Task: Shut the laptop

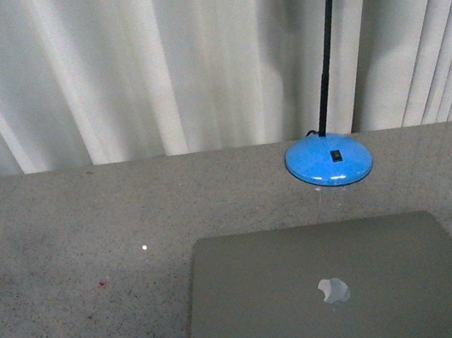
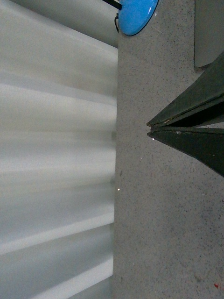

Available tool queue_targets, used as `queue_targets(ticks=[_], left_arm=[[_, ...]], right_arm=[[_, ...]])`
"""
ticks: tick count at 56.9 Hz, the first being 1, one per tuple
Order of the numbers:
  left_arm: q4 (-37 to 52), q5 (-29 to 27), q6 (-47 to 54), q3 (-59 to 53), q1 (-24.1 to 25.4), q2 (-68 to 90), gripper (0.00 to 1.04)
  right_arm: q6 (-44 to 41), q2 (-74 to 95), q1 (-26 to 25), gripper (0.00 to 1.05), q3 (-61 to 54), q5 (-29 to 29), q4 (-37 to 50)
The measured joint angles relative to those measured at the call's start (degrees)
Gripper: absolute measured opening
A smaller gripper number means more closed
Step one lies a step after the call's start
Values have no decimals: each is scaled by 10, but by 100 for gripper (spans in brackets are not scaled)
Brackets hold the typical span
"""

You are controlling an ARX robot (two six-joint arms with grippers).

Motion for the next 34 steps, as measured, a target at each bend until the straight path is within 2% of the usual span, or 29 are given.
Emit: queue_targets(ticks=[5,15,30,34], left_arm=[[14,18,1,-45,20,-29,4],[-20,43,1,-89,46,-107,4],[-111,73,1,-136,78,-244,4],[-139,110,2,-144,105,-278,4]], right_arm=[[2,-41,-19,3,-28,-10,-10],[2,-73,-21,3,-80,-13,5],[3,-206,-22,3,-120,-12,-87],[3,-238,-22,3,-127,-12,-113]])
